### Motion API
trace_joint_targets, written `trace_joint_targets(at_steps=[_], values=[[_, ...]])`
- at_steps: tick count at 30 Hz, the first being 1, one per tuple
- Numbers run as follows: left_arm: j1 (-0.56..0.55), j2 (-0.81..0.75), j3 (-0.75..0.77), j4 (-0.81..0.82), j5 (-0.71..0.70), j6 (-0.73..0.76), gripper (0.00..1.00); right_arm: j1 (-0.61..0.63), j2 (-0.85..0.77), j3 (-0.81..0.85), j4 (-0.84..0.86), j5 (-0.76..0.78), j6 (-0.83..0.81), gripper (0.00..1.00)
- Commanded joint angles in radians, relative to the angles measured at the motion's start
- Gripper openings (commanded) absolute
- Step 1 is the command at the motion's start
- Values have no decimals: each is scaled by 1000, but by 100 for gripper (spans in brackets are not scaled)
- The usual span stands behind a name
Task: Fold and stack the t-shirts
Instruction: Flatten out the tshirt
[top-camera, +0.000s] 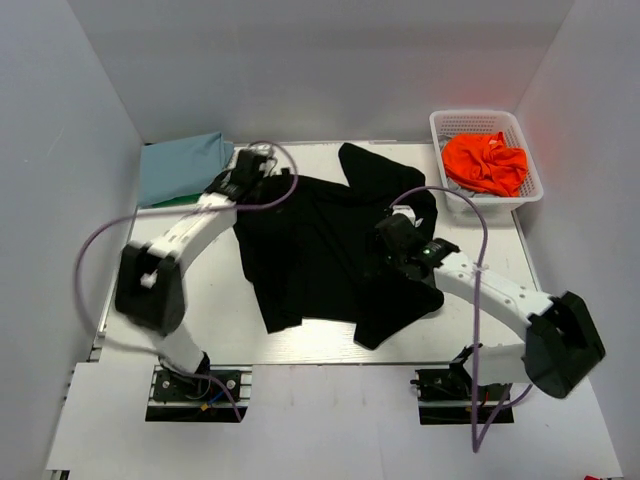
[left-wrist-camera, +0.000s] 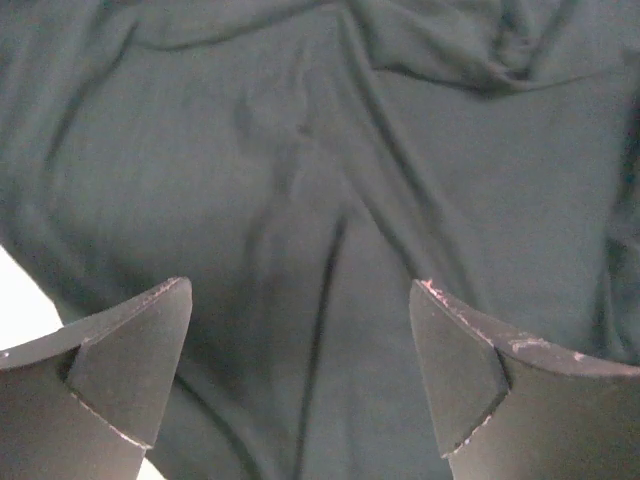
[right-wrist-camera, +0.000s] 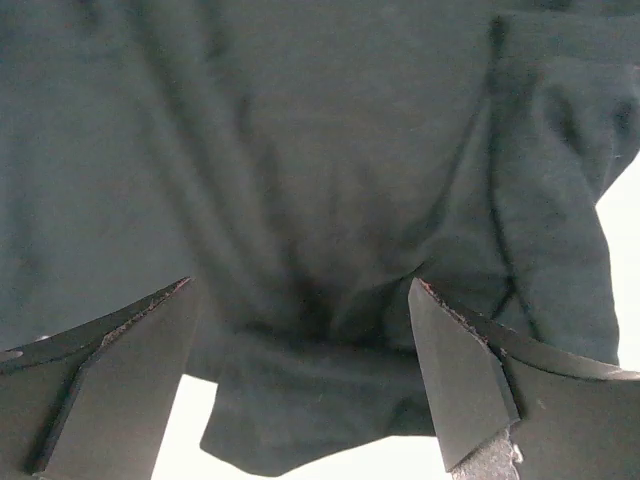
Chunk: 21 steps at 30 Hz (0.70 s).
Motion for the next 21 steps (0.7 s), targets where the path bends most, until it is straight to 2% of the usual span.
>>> trace_joint_targets(at_steps=[1, 3, 4, 6, 10, 16, 21], values=[[-16, -335, -292, 8, -4, -148, 100, -28, 79, 54, -24, 37, 66, 90], [-16, -454, -423, -15, -14, -245, 100, -42, 98, 46, 7, 3, 74, 90], [-25, -556, -551, -15, 0, -303, 100, -50, 112, 35, 16, -35, 75, 90], [-37, -641, -704, -6, 44, -346, 100, -62, 115, 29, 22, -46, 78, 90], [-62, -775, -827, -98, 95, -412, 100, -82, 89, 20, -8, -10, 96, 90], [-121, -793, -964, -107, 182, -458, 97, -108, -12, -41, -42, 21, 141, 90], [-192, -747, -982, -164, 98, -458, 84, -119, -67, -97, -45, 15, 175, 90]])
